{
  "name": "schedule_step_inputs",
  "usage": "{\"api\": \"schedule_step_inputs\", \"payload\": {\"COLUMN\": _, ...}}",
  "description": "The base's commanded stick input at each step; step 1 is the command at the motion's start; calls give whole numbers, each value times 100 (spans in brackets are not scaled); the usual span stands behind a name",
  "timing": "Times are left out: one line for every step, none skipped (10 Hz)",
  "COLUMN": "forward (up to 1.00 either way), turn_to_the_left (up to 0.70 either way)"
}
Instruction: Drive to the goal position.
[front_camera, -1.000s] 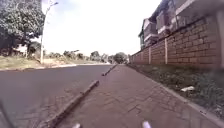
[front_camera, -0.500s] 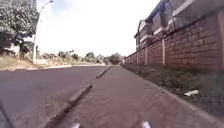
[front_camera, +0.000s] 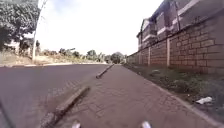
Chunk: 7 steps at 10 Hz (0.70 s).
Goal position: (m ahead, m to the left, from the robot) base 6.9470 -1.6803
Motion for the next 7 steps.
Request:
{"api": "schedule_step_inputs", "payload": {"forward": 70, "turn_to_the_left": 0}}
{"api": "schedule_step_inputs", "payload": {"forward": 70, "turn_to_the_left": -18}}
{"api": "schedule_step_inputs", "payload": {"forward": 70, "turn_to_the_left": -28}}
{"api": "schedule_step_inputs", "payload": {"forward": 70, "turn_to_the_left": -19}}
{"api": "schedule_step_inputs", "payload": {"forward": 70, "turn_to_the_left": -2}}
{"api": "schedule_step_inputs", "payload": {"forward": 70, "turn_to_the_left": 0}}
{"api": "schedule_step_inputs", "payload": {"forward": 70, "turn_to_the_left": 0}}
